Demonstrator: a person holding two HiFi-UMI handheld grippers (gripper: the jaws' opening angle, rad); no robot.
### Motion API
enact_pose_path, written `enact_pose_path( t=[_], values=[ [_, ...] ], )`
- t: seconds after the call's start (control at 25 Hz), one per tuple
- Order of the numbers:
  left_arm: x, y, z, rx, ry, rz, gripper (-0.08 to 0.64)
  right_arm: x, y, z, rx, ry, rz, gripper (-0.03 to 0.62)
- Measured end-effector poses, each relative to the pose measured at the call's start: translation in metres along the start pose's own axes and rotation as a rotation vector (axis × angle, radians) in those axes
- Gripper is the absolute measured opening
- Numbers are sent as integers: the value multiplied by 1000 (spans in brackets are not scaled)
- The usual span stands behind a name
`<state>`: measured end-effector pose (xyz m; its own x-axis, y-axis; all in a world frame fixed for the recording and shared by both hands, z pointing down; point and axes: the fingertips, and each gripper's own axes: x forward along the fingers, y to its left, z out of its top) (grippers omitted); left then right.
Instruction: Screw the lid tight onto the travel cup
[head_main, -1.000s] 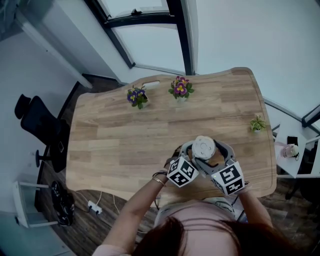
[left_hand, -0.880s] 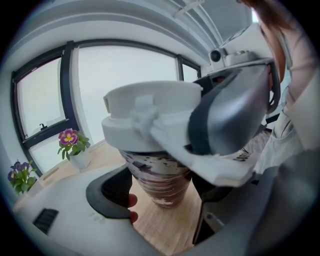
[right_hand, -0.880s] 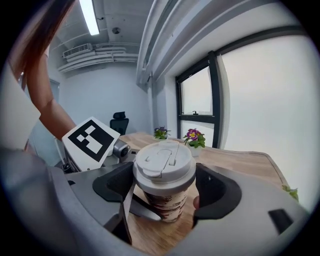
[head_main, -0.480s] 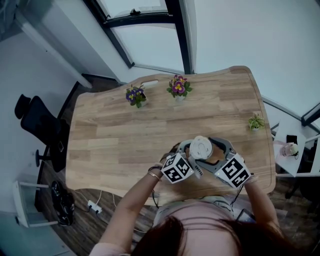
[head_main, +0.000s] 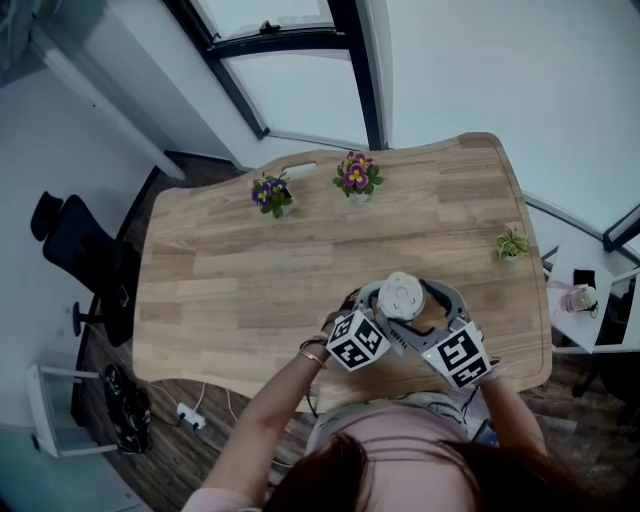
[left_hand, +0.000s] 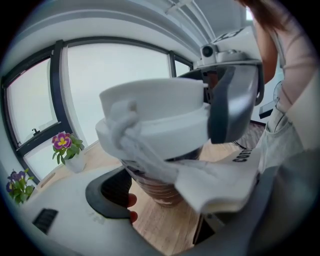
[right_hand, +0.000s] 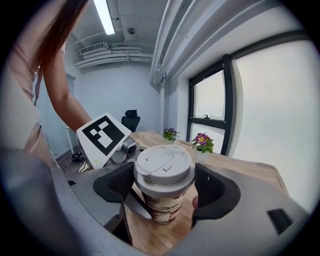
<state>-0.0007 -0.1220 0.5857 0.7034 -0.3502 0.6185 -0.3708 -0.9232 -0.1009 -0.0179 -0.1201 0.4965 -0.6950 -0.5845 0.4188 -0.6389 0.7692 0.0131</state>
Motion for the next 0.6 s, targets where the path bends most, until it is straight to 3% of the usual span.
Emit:
enact_pose_path(
  t=[0.2,0.44,0.6],
  values=[
    [0,0,0,-13,0,16,362,1,0,0,4,10,3,377],
    [-5,1,-7,-126,1,98,362,1,3,0,8,9,23,377],
    [-9,0,-20,-158,55,147,362,-3,6,1,7,-4,49,377]
  ],
)
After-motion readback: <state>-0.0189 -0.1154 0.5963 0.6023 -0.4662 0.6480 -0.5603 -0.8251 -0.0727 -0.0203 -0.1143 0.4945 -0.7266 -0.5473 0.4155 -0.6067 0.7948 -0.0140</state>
